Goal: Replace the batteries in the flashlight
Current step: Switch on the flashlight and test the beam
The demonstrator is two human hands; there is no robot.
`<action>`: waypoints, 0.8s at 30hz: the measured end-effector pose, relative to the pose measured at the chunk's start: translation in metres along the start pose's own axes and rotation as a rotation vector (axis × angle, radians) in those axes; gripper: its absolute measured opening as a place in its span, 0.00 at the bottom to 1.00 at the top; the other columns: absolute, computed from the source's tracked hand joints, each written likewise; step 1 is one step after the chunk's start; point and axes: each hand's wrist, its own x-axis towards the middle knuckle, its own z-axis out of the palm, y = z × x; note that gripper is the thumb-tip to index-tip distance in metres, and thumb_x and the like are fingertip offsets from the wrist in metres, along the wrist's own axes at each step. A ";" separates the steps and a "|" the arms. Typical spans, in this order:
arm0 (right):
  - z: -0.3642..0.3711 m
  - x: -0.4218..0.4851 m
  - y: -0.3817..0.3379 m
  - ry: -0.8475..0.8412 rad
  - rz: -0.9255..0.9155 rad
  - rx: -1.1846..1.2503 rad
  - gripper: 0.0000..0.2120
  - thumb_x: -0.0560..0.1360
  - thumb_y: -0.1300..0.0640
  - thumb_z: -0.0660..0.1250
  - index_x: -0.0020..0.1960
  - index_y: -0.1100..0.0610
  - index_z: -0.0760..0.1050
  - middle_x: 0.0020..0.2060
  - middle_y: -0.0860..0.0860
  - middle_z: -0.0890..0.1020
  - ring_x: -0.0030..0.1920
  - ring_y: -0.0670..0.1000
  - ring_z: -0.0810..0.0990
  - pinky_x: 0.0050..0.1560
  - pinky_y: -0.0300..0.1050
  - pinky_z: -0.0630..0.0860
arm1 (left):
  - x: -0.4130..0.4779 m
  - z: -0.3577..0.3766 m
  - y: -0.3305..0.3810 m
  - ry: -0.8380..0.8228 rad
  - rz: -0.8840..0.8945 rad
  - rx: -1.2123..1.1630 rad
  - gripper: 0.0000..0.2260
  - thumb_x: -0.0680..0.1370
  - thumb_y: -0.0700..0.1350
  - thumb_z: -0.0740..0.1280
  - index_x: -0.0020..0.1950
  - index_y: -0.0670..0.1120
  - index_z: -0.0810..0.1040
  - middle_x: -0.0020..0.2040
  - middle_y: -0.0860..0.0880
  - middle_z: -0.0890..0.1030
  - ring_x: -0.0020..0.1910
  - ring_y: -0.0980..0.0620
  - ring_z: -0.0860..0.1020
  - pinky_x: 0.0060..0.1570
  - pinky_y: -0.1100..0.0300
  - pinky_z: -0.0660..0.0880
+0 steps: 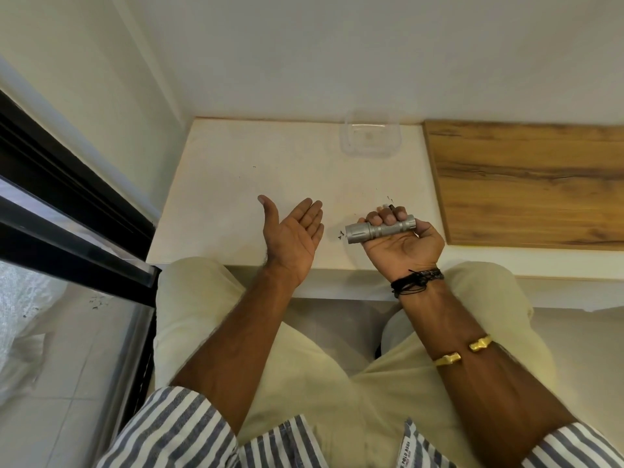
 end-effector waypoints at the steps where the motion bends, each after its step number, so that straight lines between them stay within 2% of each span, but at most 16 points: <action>1: 0.000 0.000 0.000 -0.004 0.006 0.000 0.07 0.65 0.56 0.57 0.37 0.59 0.69 0.35 0.53 0.69 0.34 0.55 0.70 0.45 0.47 0.71 | 0.000 0.000 0.000 -0.003 -0.004 0.001 0.44 0.75 0.75 0.45 0.78 0.43 0.61 0.77 0.42 0.65 0.76 0.42 0.63 0.77 0.47 0.56; 4: 0.000 -0.002 0.001 -0.039 0.032 -0.012 0.07 0.66 0.54 0.60 0.39 0.58 0.69 0.36 0.53 0.70 0.36 0.55 0.71 0.47 0.49 0.74 | 0.001 -0.001 -0.001 -0.007 -0.015 0.003 0.45 0.75 0.75 0.45 0.78 0.42 0.61 0.77 0.42 0.65 0.76 0.42 0.63 0.77 0.47 0.56; 10: 0.002 -0.002 0.000 -0.032 0.020 -0.006 0.06 0.65 0.55 0.58 0.37 0.58 0.68 0.35 0.53 0.68 0.34 0.55 0.70 0.44 0.49 0.75 | 0.002 -0.002 -0.002 -0.031 -0.037 -0.016 0.46 0.74 0.76 0.47 0.77 0.42 0.61 0.77 0.42 0.66 0.76 0.43 0.63 0.77 0.47 0.55; 17: 0.003 -0.004 -0.002 -0.071 0.069 -0.037 0.10 0.69 0.51 0.63 0.42 0.58 0.72 0.38 0.53 0.73 0.41 0.55 0.73 0.68 0.54 0.66 | 0.002 -0.001 0.001 -0.065 -0.070 -0.057 0.47 0.72 0.77 0.49 0.78 0.43 0.59 0.78 0.43 0.64 0.78 0.45 0.60 0.78 0.47 0.49; 20: 0.005 -0.002 -0.003 -0.069 0.057 -0.155 0.04 0.70 0.59 0.61 0.43 0.57 0.73 0.39 0.53 0.74 0.41 0.54 0.75 0.73 0.57 0.63 | 0.001 -0.001 0.000 -0.062 -0.064 -0.049 0.47 0.73 0.77 0.47 0.79 0.43 0.58 0.78 0.43 0.63 0.78 0.45 0.59 0.78 0.47 0.49; 22: 0.005 0.001 -0.002 -0.034 0.042 -0.286 0.07 0.73 0.66 0.60 0.45 0.57 0.74 0.40 0.53 0.76 0.42 0.54 0.77 0.75 0.59 0.64 | 0.002 0.000 0.001 -0.039 -0.054 -0.053 0.46 0.73 0.76 0.47 0.79 0.42 0.58 0.78 0.43 0.62 0.78 0.44 0.59 0.78 0.47 0.50; 24: 0.006 0.002 -0.001 -0.002 -0.018 -0.461 0.09 0.79 0.68 0.60 0.49 0.58 0.76 0.44 0.54 0.81 0.48 0.55 0.81 0.73 0.58 0.70 | 0.002 -0.001 0.001 0.006 -0.029 -0.059 0.45 0.74 0.75 0.47 0.78 0.42 0.59 0.78 0.43 0.63 0.78 0.44 0.60 0.78 0.47 0.51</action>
